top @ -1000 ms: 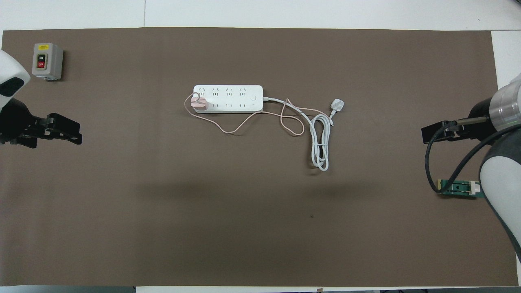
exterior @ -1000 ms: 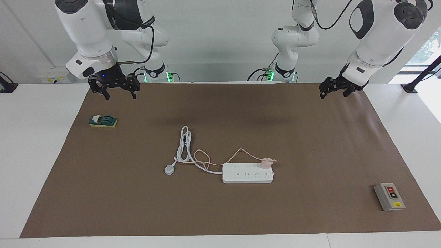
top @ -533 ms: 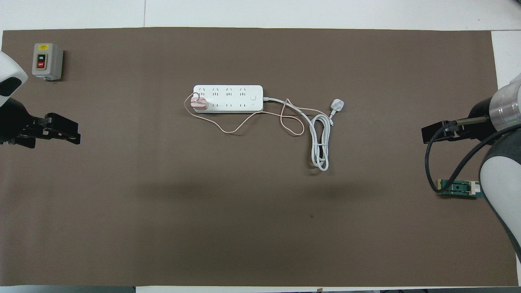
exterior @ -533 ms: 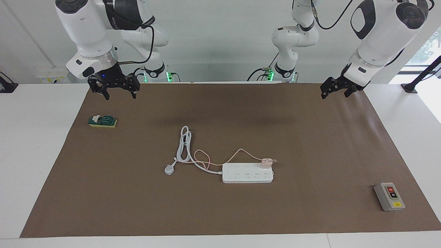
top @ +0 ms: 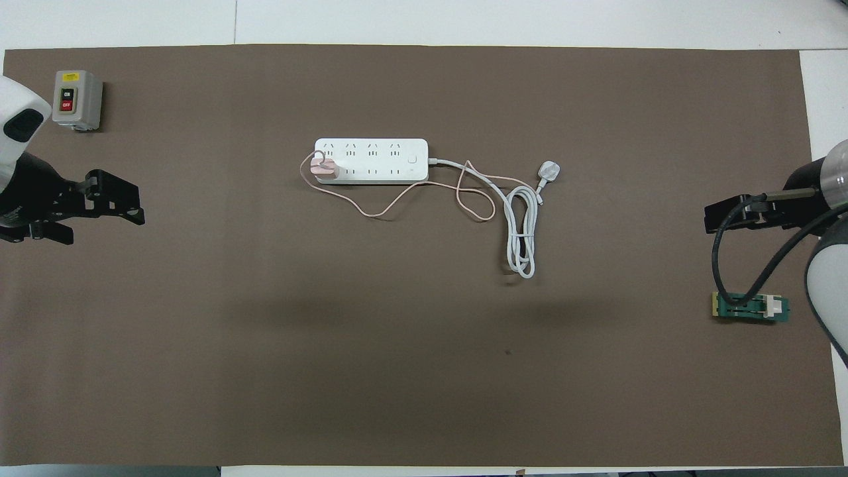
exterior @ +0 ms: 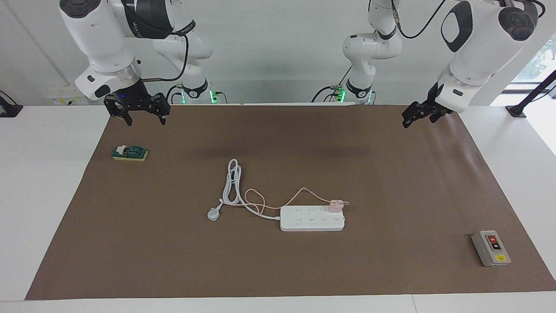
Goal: Unplug charger and place it aside
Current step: 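Reach the left gripper to the pink charger while the right gripper reaches the strip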
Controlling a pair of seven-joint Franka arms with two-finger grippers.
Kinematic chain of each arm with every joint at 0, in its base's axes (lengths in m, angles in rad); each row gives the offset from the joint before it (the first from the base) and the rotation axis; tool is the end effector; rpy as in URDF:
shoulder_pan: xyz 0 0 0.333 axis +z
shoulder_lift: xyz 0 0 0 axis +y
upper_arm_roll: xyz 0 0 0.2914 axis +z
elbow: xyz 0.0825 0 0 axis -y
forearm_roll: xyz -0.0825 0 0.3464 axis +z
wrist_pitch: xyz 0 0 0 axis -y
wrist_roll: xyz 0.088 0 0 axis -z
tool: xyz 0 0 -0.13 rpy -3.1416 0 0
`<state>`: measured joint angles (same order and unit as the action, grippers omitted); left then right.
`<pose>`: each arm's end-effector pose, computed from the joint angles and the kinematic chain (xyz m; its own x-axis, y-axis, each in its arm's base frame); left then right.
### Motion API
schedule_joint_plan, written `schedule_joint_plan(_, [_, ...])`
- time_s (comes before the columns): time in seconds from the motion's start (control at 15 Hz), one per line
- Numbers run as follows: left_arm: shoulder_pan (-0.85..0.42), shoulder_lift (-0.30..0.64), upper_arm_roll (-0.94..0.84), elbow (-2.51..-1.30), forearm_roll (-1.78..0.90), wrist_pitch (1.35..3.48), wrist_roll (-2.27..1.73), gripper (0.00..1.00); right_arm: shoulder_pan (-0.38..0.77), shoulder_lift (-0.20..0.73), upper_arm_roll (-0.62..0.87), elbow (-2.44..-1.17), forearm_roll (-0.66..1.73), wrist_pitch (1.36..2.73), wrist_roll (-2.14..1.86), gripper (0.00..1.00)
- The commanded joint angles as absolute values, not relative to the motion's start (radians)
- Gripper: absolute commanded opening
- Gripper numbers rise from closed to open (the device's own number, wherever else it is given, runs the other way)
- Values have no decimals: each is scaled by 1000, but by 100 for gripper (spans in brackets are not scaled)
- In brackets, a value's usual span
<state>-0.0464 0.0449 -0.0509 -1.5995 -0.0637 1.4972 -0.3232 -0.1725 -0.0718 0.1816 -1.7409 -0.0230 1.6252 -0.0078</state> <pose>0.5118 -0.0582 0.5360 0.9624 0.2198 -0.1598 0.2251 -0.9742 0.0159 0.4967 0.0041 0.5434 0.9988 0.0171 -0.0454 0.0187 -0.9992 0.0355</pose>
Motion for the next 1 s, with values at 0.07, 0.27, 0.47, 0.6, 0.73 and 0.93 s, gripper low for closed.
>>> schedule_joint_plan(0.07, [-89,199,-74,-1456,-74,1496,-602,100,-207,-89,190,-1758,-32,1655,-2,100])
schedule_joint_plan(0.27, [-142,342,-78,-1326,-72,1497,-844,100,-196,-91,195,-1759,-34,1693,170,100])
schedule_joint_plan(0.47, [-150,443,-92,-1190,-104,1511,-1088,100,-137,-92,198,-1761,-34,1695,380,100])
schedule_joint_plan(0.6, [-156,501,-101,-1109,-106,1515,-1214,100,-126,-91,198,-1761,-34,1698,541,100])
schedule_joint_plan(0.73, [-172,532,-100,-1101,-94,1516,-1303,100,-126,-94,198,-1772,-32,1709,722,100])
schedule_joint_plan(0.93, [-195,584,-100,-1029,-94,1522,-1483,100,-121,-97,202,-1795,-22,1767,1099,100])
